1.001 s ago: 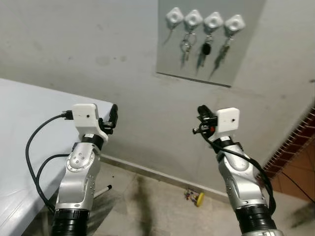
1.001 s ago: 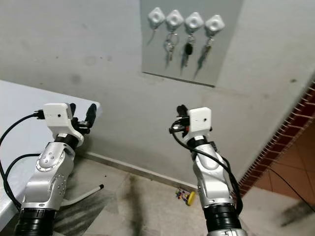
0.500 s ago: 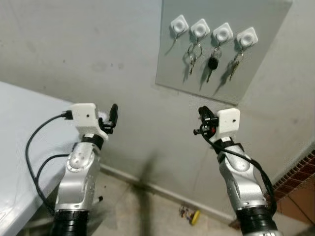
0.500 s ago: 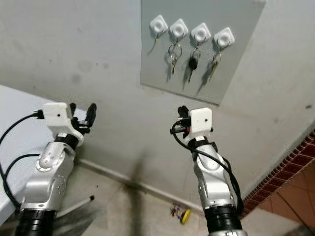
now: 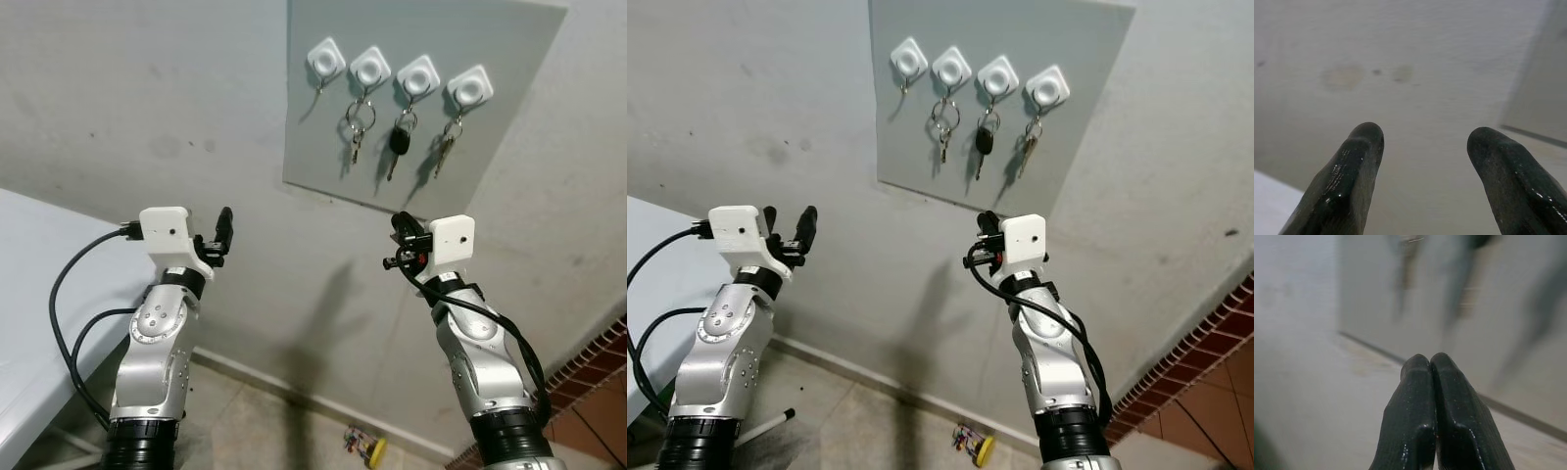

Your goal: Hang keys on a hook

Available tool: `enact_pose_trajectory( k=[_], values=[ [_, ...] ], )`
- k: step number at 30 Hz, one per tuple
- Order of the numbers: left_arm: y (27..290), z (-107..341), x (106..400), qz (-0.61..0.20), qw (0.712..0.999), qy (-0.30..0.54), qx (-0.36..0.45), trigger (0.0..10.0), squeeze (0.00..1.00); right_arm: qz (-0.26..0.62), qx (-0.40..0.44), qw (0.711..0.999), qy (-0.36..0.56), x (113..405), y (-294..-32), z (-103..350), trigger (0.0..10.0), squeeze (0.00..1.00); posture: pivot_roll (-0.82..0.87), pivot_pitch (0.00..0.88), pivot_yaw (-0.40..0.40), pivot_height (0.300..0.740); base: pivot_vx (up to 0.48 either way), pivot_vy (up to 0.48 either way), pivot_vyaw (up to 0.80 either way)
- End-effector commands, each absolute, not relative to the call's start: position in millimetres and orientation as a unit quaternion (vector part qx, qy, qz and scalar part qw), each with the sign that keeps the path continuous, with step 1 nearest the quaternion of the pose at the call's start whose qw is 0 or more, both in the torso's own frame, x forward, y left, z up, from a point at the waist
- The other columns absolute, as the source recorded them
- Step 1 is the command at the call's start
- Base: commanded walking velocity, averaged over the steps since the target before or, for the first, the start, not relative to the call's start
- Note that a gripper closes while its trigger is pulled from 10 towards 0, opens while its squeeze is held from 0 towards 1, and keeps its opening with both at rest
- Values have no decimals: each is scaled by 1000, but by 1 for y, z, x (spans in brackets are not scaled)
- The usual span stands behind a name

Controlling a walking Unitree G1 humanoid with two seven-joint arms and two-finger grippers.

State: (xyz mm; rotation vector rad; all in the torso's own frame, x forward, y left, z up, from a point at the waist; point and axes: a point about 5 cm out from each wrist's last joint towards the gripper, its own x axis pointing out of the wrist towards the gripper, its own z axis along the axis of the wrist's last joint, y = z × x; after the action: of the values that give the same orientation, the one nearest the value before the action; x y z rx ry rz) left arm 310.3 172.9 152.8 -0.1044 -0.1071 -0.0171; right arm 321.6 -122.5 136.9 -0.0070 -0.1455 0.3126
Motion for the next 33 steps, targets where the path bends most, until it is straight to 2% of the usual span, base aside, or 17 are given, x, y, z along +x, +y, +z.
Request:
enact_pose_trajectory(
  k=[1, 33],
  values=[
    [173, 158, 311, -2, 997, -64, -46, 10000, 0, 163, -9, 983, -84, 324, -122, 145, 10000, 0, -109, 0, -74, 740, 0, 0, 0],
    [164, 157, 309, -19, 996, -68, -45, 10000, 0, 195, -10, 977, -83, 323, -118, 145, 10000, 0, -106, 0, -88, 740, 0, 0, 0]
  ],
)
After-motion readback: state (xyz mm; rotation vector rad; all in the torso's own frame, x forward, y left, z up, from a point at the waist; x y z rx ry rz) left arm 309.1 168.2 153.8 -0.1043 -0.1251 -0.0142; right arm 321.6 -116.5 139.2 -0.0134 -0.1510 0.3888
